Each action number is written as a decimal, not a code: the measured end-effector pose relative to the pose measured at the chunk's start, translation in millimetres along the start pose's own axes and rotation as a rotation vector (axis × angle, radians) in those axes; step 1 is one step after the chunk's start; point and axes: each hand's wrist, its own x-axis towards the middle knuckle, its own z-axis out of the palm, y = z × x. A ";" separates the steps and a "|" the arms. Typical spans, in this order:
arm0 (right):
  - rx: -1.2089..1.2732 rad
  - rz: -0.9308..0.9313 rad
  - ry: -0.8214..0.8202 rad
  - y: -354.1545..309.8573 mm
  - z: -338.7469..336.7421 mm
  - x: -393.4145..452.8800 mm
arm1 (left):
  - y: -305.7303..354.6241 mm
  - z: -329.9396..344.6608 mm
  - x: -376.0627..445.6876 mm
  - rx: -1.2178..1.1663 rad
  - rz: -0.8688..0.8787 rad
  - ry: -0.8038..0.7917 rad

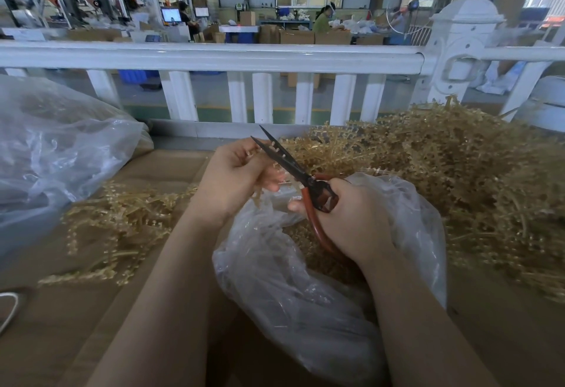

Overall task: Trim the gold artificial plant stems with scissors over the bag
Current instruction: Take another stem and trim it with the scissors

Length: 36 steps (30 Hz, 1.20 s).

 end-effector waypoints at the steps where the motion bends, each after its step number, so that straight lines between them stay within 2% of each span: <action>1: 0.006 0.002 0.003 0.2 0.3 0.1 | 0.1 0.0 0.2 0.021 0.009 -0.002; 8: -0.003 0.028 0.003 1.5 0.8 -0.1 | -1.1 -4.8 0.8 0.092 0.021 -0.052; 19: -0.127 0.023 0.026 -0.6 -2.6 0.5 | 4.4 0.3 1.0 0.104 0.030 -0.017; 36: -0.008 0.043 -0.004 0.0 -0.3 0.5 | 1.2 -1.2 1.7 0.007 0.016 -0.041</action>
